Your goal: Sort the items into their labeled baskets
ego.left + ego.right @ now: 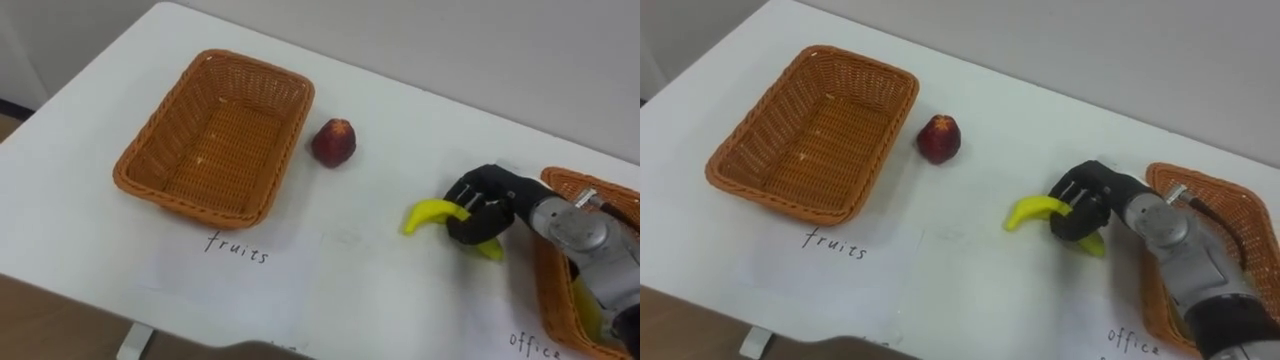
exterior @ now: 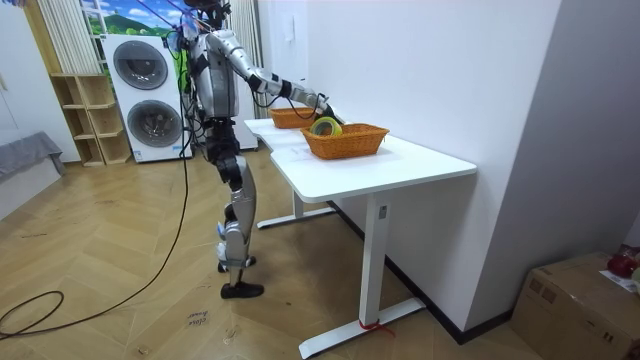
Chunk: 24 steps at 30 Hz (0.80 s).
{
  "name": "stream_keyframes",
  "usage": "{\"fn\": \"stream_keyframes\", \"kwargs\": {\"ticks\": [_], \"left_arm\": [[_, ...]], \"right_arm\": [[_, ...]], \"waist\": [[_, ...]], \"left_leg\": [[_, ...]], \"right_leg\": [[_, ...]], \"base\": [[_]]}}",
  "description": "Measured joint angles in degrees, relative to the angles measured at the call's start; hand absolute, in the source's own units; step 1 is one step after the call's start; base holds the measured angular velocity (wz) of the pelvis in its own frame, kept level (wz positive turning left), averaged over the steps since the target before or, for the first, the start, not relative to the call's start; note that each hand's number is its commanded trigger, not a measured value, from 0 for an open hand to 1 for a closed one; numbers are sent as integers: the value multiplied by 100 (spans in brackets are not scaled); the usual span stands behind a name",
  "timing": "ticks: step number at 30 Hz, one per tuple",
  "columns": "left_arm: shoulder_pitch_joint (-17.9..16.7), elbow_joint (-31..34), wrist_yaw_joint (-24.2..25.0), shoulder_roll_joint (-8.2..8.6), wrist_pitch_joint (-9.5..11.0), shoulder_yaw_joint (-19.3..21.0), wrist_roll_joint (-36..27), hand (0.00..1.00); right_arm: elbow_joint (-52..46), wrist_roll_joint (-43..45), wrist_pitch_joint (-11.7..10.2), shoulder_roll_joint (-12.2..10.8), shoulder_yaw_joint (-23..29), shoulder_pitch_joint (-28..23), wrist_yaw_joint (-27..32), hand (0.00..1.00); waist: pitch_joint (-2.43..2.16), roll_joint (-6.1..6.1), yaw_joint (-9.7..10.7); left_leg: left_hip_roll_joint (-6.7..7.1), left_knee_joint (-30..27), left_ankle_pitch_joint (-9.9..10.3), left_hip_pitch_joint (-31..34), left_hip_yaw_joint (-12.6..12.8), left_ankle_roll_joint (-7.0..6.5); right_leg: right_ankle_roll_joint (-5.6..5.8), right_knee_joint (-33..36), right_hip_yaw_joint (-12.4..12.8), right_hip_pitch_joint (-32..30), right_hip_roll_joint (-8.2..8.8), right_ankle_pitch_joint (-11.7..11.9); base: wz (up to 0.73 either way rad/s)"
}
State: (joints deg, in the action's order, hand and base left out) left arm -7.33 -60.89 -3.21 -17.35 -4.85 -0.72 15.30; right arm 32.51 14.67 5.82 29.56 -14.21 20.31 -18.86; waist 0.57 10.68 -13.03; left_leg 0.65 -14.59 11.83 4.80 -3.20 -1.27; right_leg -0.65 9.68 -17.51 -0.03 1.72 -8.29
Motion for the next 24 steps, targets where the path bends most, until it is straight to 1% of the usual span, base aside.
{"fn": "stream_keyframes", "kwargs": {"ticks": [3,6,7,8,9,11,13,14,16,20,24], "left_arm": [[-80,6,-104,15,7,10,5,0],[-135,31,-194,68,17,60,4,0],[-205,30,-257,96,17,68,-2,0],[-223,30,-290,125,17,71,-1,0],[-220,30,-292,136,17,71,-6,0],[-222,23,-351,174,20,78,-19,0],[-248,22,-404,244,28,240,-15,0],[-269,16,-408,275,30,307,-13,0],[-303,33,-408,292,42,347,-14,0],[-357,145,-431,341,60,509,-7,0],[-357,189,-567,378,67,504,-10,0]], "right_arm": [[-326,13,-11,-9,4,-131,16,100],[-720,41,-31,-8,30,-374,92,100],[-879,145,-31,-8,35,-438,111,100],[-989,210,-41,-13,34,-475,114,100],[-1035,247,-44,-17,34,-485,116,100],[-1174,336,-92,-48,34,-517,127,100],[-1454,389,-108,-86,51,-604,136,100],[-1591,390,-152,-109,52,-620,137,100],[-1773,363,-192,-110,70,-624,137,100],[-2245,355,-225,-109,308,-624,163,100],[-2524,363,-225,-109,423,-641,163,100]], "waist": [[-8,-37,-2],[-15,-82,19],[-15,-89,44],[-7,-111,61],[-8,-113,71],[-11,-152,113],[-17,-183,157],[-13,-206,178],[-16,-218,228],[-18,-221,350],[-20,-231,355]], "left_leg": [[-3,5,-1,-12,22,0],[-2,20,-3,-48,26,-2],[-2,22,-3,-49,25,-2],[-1,27,-3,-47,25,-3],[0,31,-3,-47,25,-3],[-2,58,-5,-63,70,-4],[-1,98,-18,-80,83,-9],[-2,113,-19,-99,103,-10],[-5,125,-20,-113,113,-10],[-7,114,-22,-190,115,-13],[-18,205,-23,-349,149,-15]], "right_leg": [[-2,7,23,-19,1,1],[-2,6,23,-2,5,1],[-2,2,12,6,6,1],[-2,1,12,13,7,1],[-2,0,8,22,8,1],[-1,-2,17,26,10,1],[-1,-7,16,24,16,1],[-1,-6,17,25,17,1],[0,-7,23,27,19,0],[1,-19,26,100,19,0],[2,-15,36,181,19,-1]], "base": [[-4],[0],[0],[0],[0],[0],[-2],[-5],[-2],[0],[-8]]}}
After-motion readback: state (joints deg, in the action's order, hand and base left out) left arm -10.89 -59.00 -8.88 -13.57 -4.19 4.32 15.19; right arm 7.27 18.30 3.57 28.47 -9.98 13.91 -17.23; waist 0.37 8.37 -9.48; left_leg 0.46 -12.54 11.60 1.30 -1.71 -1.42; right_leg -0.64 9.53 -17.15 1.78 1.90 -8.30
